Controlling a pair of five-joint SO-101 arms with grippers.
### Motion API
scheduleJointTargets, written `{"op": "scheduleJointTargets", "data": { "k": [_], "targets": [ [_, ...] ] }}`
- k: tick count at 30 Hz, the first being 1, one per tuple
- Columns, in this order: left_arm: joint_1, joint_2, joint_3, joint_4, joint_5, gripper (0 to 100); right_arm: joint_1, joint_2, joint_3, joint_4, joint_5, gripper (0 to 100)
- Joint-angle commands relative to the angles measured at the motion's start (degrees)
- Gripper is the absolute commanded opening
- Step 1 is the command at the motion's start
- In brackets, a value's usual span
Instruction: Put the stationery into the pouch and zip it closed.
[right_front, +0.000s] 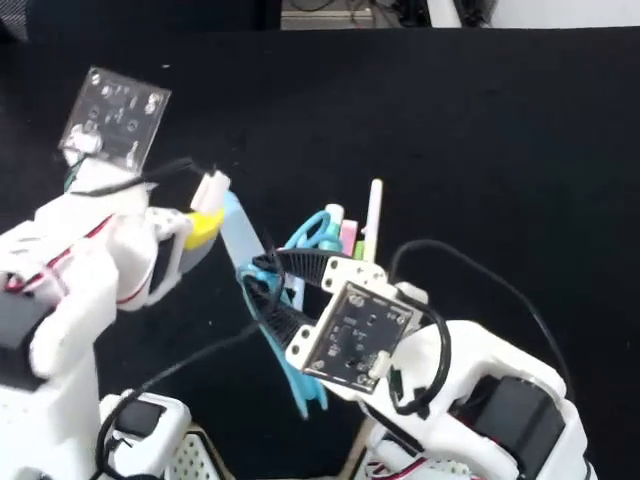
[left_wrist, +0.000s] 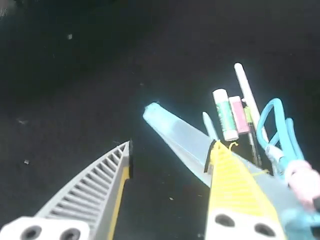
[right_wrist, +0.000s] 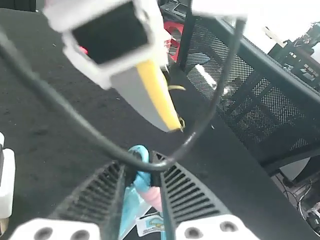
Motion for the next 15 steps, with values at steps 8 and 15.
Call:
{"op": "scheduleJointTargets", "data": {
  "k": [8,15],
  "targets": [
    [7.78,-10.90,7.78,0.35,-5.10,26,-0.62,0.22,-0.13,0.62,0.70,1.1],
    [8.92,-16.35,17.89,-2.99,-2.64,26,-0.44,-1.54,-0.48,4.31,0.70,1.1]
  ]
}}
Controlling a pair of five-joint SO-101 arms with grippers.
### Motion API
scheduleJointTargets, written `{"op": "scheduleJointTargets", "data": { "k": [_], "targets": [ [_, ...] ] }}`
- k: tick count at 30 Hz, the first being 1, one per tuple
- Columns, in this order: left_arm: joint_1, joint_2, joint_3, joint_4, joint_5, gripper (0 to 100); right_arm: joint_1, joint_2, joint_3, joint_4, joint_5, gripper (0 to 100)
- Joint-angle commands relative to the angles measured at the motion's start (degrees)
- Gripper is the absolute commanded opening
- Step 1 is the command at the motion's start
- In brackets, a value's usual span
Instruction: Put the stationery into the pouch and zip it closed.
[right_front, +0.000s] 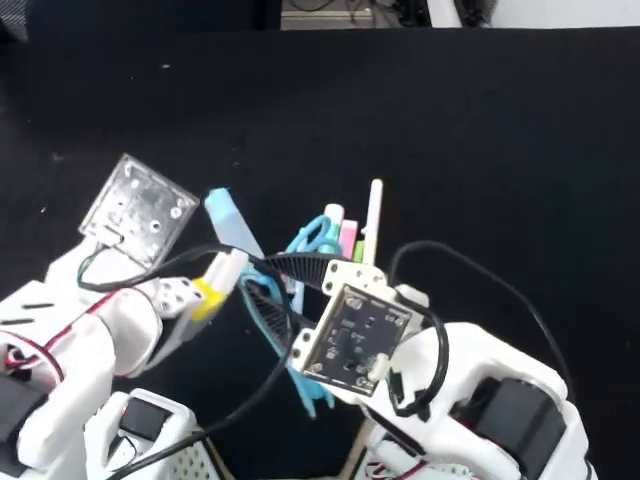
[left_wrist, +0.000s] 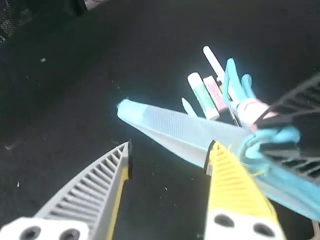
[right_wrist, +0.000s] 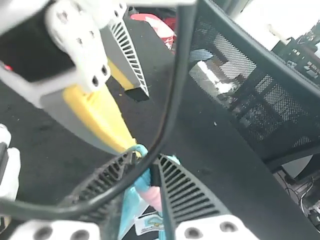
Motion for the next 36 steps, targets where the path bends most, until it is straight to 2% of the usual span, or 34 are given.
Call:
{"op": "scheduleJointTargets", "data": {
  "k": [1,6,11,14,18,22,26,31,36],
  "targets": [
    [1.01,-2.11,4.97,-3.16,2.46,26,-0.35,-2.07,-0.66,3.25,0.79,1.1],
    [1.01,-6.07,13.76,-6.77,4.48,26,-0.26,-6.55,-0.66,13.80,1.23,1.1],
    [1.01,-11.78,18.77,-6.51,4.57,26,0.44,-7.52,-0.66,23.56,10.90,1.1],
    [1.01,-14.77,22.64,-6.77,4.57,26,6.51,-7.52,-0.66,26.20,15.82,1.1],
    [1.01,-16.62,27.38,-9.05,4.57,26,19.25,-7.52,-0.13,23.12,24.62,1.1],
    [1.36,-16.53,29.76,-13.54,5.89,26,21.63,-8.04,2.51,15.21,21.45,1.1],
    [1.36,-16.44,31.78,-16.88,8.62,26,21.54,-8.04,4.53,6.95,11.60,1.1],
    [0.75,-16.53,27.21,-15.21,8.88,26,17.85,-7.78,2.59,-2.73,5.45,1.1],
    [-6.29,-16.44,21.05,-12.84,8.97,26,15.21,-4.97,-2.24,-5.89,3.08,1.1]
  ]
}}
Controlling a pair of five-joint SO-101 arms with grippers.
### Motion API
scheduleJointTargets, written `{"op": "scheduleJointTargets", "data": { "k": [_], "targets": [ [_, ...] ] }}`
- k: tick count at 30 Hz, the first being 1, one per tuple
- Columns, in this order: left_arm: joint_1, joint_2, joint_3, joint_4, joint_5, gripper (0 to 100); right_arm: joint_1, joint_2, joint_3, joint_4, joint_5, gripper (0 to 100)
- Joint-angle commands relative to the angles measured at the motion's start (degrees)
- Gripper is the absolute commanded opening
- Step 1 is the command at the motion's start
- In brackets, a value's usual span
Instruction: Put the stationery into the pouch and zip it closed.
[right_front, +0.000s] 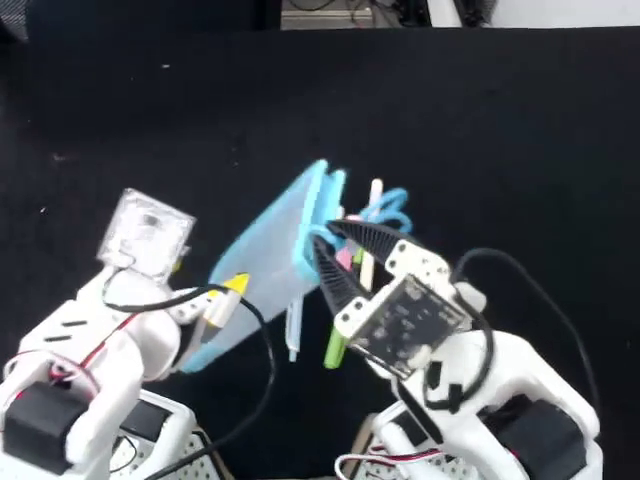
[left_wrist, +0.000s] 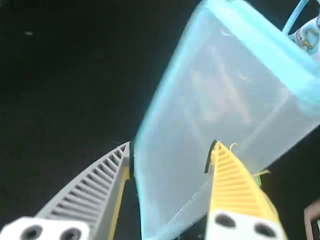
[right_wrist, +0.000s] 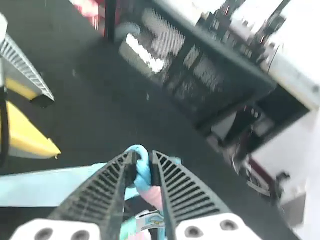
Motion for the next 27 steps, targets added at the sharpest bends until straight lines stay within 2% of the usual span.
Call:
{"op": "scheduleJointTargets", "data": {
  "k": [1,11,19,27],
  "targets": [
    [-5.76,0.09,-6.46,0.35,0.97,26,-1.58,3.30,-4.88,-3.08,-1.93,1.1],
    [-7.96,-0.62,-8.13,-1.32,17.14,26,-1.67,10.42,-5.23,-6.07,-1.93,1.1],
    [-7.96,-0.62,-8.66,-0.88,19.52,26,-6.24,17.45,-9.10,-10.99,-1.67,1.1],
    [-7.87,-2.11,-13.41,0.97,19.78,30,-8.09,23.60,-25.80,0.26,-1.67,1.1]
  ]
}}
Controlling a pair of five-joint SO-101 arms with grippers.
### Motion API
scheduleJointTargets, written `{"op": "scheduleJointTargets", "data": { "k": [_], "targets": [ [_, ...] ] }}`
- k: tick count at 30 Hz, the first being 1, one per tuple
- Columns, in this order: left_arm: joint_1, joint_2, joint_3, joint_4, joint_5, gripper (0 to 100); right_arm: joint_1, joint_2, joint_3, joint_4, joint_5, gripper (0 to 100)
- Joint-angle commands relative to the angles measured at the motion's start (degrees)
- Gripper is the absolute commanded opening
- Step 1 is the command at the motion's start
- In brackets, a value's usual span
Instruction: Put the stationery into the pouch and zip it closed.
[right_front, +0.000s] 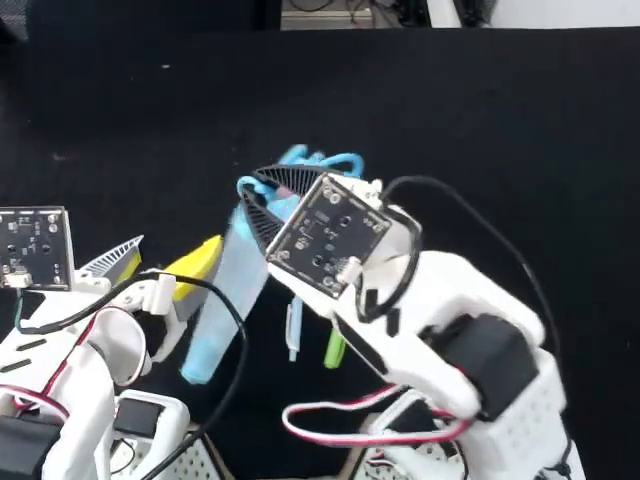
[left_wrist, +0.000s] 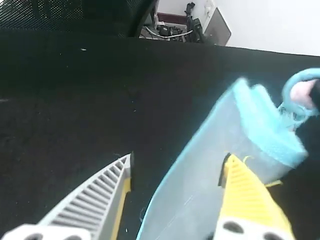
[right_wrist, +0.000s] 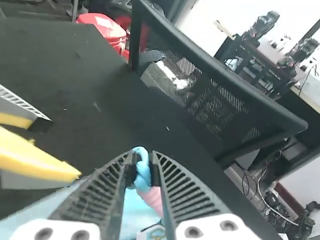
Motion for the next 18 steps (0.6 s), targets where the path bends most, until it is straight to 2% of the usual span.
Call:
{"op": "scheduleJointTargets", "data": {
  "k": [1,5,11,18],
  "targets": [
    [-0.31,-2.29,-7.34,-0.70,0.79,30,-0.97,0.40,-7.87,4.22,0.00,1.1],
    [-0.31,-6.15,-11.91,-4.40,3.16,30,-0.88,0.40,-7.34,5.45,0.09,1.1],
    [-0.04,-5.01,-6.55,-5.98,5.19,30,-1.14,0.31,-5.85,5.19,0.09,1.1],
    [9.54,-3.34,-3.12,-7.65,5.27,30,-1.14,0.31,-3.65,5.19,0.09,1.1]
  ]
}}
